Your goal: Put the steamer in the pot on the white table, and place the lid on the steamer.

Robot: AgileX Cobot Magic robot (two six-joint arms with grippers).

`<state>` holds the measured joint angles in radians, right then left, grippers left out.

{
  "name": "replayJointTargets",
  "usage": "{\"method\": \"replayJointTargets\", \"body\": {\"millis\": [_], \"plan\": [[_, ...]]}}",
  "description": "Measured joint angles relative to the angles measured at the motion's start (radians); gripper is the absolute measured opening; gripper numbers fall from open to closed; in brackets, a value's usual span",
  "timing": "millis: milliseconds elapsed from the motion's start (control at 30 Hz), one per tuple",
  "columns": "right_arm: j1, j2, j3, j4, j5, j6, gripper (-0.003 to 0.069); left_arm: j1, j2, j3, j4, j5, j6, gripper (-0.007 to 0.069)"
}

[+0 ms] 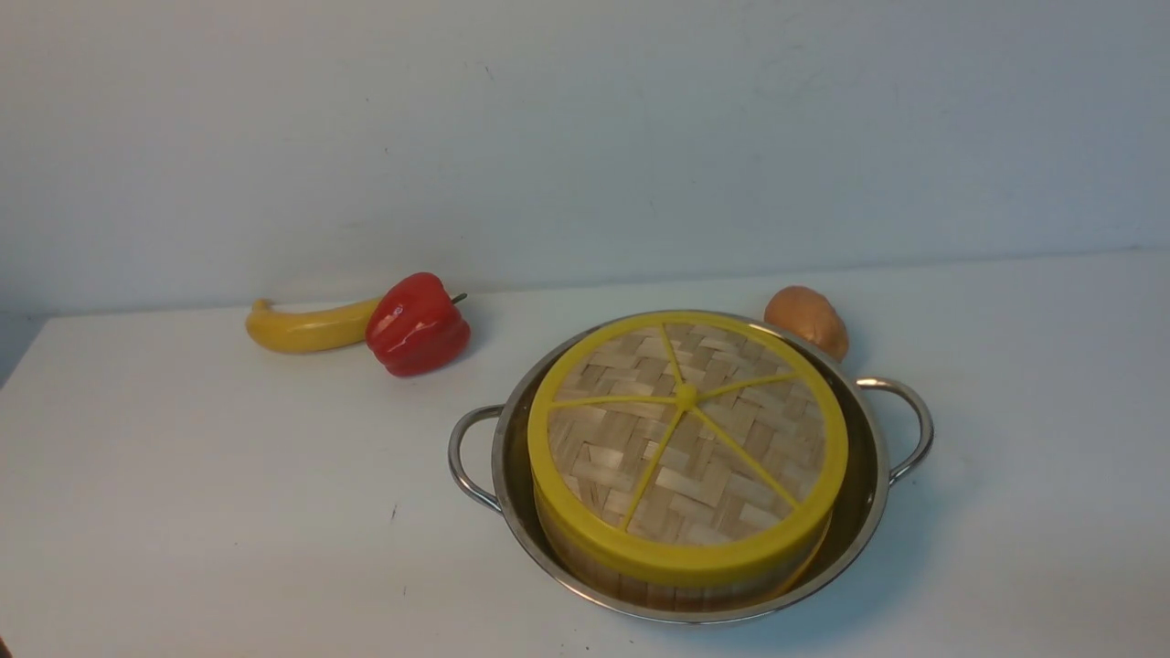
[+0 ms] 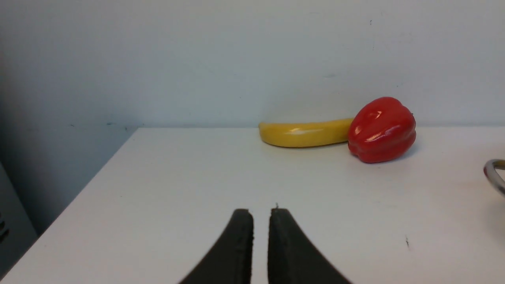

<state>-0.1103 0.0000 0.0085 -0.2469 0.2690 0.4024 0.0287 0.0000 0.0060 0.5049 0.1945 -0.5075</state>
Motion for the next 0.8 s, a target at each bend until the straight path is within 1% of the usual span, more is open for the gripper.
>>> {"method": "replayJointTargets", "body": {"millis": [800], "plan": [[0.0, 0.0, 0.0, 0.0, 0.0, 0.0, 0.0241, 0.0, 0.0, 0.0, 0.001, 0.0, 0.0, 0.0103]]}}
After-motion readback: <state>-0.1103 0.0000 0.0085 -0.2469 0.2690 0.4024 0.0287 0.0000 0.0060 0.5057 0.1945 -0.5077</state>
